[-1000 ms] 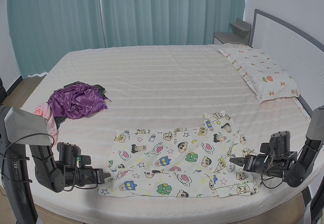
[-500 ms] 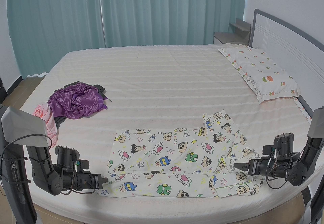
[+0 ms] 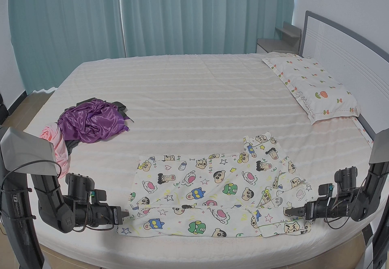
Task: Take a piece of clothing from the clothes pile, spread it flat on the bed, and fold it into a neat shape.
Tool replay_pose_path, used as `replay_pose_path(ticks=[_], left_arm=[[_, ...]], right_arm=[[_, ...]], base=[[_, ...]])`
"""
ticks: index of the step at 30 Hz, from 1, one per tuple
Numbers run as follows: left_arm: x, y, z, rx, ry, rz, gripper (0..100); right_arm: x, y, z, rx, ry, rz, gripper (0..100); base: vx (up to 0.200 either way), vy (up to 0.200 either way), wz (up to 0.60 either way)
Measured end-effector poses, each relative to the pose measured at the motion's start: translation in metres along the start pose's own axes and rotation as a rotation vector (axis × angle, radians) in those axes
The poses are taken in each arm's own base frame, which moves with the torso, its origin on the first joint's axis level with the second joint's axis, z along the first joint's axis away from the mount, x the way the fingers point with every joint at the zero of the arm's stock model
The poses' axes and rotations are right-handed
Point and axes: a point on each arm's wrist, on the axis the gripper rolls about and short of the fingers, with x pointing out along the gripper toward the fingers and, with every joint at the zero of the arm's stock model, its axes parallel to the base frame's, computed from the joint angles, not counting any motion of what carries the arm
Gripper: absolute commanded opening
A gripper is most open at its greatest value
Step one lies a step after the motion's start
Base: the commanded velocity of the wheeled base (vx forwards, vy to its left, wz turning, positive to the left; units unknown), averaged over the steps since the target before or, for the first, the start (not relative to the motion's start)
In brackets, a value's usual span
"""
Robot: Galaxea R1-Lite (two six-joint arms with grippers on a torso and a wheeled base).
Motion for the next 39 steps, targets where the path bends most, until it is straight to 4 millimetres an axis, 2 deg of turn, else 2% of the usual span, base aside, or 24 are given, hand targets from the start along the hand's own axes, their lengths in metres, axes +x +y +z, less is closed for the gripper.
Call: replay_pose_path(ticks=[10,11,17,23,33,39], left_arm=[[0.004,0.0,0.005,0.006,-0.015,-0.005,0],[0.004,0.0,0.005,0.007,-0.016,-0.005,0],[0.005,0.0,0.006,0.007,-0.017,-0.007,0],[0.006,0.001,0.005,0.004,-0.011,-0.004,0],[0.01,0.002,0.002,-0.009,0.029,0.022,0],[0.014,0.003,0.006,-0.009,0.028,0.04,0]], right_arm=[[0.015,-0.015,-0.006,-0.026,0.037,0.013,100],[0.016,-0.016,-0.006,-0.026,0.04,0.016,0],[0.019,-0.019,-0.008,-0.019,0.046,0.029,0],[0.014,-0.022,-0.005,-0.001,0.028,0.116,0],[0.008,-0.033,0.013,0.001,-0.066,0.096,0],[0.007,-0.037,0.022,-0.013,-0.107,0.082,0]], base=[[0.0,0.0,0.0],[0.0,0.0,0.0],[0.0,0.0,0.0],[0.0,0.0,0.0],[0.0,0.0,0.0],[0.0,0.0,0.0]])
